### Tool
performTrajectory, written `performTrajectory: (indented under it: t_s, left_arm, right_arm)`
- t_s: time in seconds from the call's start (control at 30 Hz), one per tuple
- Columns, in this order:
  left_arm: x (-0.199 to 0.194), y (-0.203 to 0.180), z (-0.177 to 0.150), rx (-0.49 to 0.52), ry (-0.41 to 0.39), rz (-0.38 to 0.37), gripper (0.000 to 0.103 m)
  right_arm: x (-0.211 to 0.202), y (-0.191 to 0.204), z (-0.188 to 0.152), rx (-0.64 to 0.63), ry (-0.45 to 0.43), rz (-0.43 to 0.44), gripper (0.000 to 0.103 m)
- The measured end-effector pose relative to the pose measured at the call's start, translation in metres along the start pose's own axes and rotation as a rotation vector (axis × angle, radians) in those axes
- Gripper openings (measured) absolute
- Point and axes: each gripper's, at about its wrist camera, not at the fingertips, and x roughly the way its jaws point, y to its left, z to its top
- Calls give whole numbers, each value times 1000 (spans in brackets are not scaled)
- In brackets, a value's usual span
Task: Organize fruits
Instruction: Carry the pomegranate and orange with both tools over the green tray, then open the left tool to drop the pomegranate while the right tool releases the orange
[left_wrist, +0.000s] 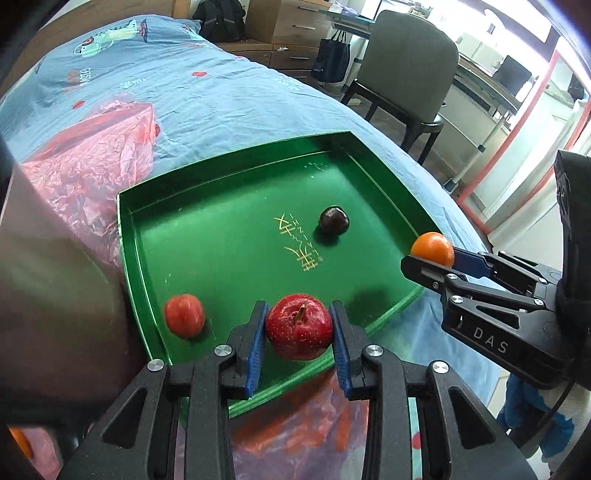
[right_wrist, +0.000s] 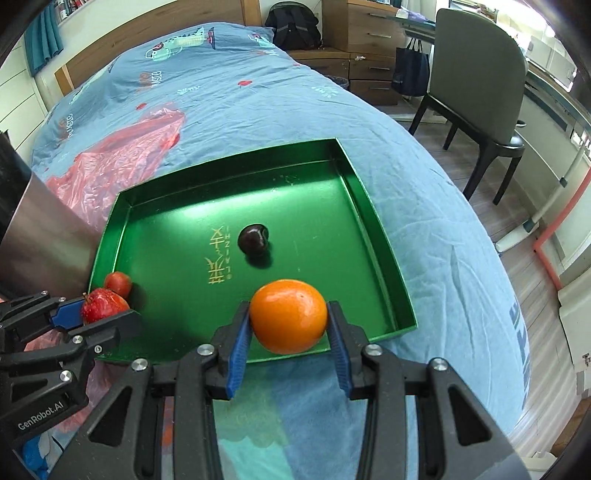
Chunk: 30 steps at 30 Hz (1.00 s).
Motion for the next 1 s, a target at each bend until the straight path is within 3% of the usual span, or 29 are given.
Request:
performTrajectory:
  t_s: [0.4, 0.77, 1.0]
  left_arm:
    - [50, 7, -7, 3, 78, 59, 28]
    - [42, 5, -7, 17, 67, 65, 29]
    - [18, -4, -11, 79, 4, 76, 41]
  right_arm:
    - [53, -19, 9, -22, 58, -35, 32]
    - [56, -11, 12, -33, 62, -71, 33]
    - [45, 0, 10, -41, 39, -93, 40]
